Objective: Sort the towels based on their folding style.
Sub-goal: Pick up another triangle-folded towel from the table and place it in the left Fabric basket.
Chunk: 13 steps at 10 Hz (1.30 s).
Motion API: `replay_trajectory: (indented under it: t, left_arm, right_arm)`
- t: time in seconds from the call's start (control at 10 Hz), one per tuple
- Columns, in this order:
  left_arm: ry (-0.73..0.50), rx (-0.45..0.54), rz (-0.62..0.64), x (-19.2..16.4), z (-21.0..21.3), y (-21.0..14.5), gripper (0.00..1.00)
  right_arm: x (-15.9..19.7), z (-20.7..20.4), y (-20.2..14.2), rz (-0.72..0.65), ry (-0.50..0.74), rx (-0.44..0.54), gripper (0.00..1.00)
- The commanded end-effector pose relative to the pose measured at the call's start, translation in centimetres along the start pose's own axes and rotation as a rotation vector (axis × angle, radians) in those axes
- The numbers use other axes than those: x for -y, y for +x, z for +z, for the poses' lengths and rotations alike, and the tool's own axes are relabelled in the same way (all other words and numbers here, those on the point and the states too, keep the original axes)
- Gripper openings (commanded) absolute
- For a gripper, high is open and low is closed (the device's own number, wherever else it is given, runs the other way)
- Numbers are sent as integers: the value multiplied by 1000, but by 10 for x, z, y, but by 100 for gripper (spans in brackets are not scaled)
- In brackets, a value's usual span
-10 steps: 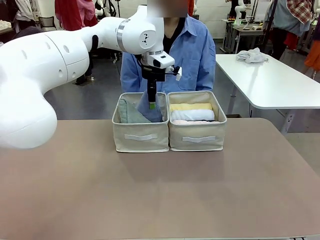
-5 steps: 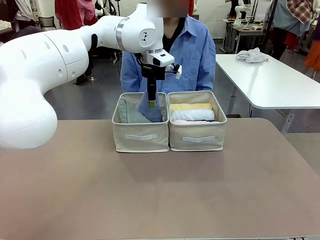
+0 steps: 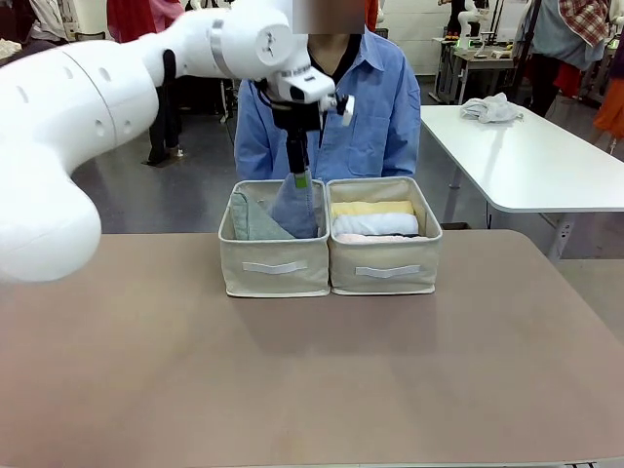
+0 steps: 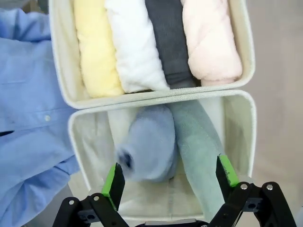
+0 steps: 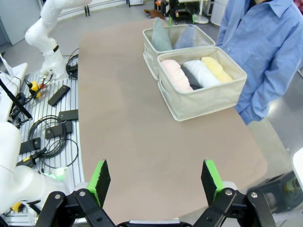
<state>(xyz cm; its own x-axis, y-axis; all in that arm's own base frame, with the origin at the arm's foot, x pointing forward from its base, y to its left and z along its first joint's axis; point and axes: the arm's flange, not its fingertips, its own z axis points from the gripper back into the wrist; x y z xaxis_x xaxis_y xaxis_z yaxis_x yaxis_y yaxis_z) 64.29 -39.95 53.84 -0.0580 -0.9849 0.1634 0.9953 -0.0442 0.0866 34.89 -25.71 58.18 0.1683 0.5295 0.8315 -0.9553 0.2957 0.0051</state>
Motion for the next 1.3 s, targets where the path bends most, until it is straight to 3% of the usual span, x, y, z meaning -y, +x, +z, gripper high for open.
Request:
replay_trajectory:
  t: [0.0, 0.6, 1.0, 1.2]
  left_arm:
    - [-5, 85, 9, 35, 30, -41, 100]
    - [-14, 128, 162, 130, 42, -131, 100]
    - [-40, 112, 198, 164, 32, -159, 100]
    - [-40, 86, 194, 163, 34, -158, 100]
  right_arm:
    - [0, 2, 1, 15, 5, 12, 100]
    - [0, 2, 1, 15, 5, 12, 100]
    - [0, 2, 1, 15, 5, 12, 100]
    - [0, 2, 1, 15, 5, 12, 100]
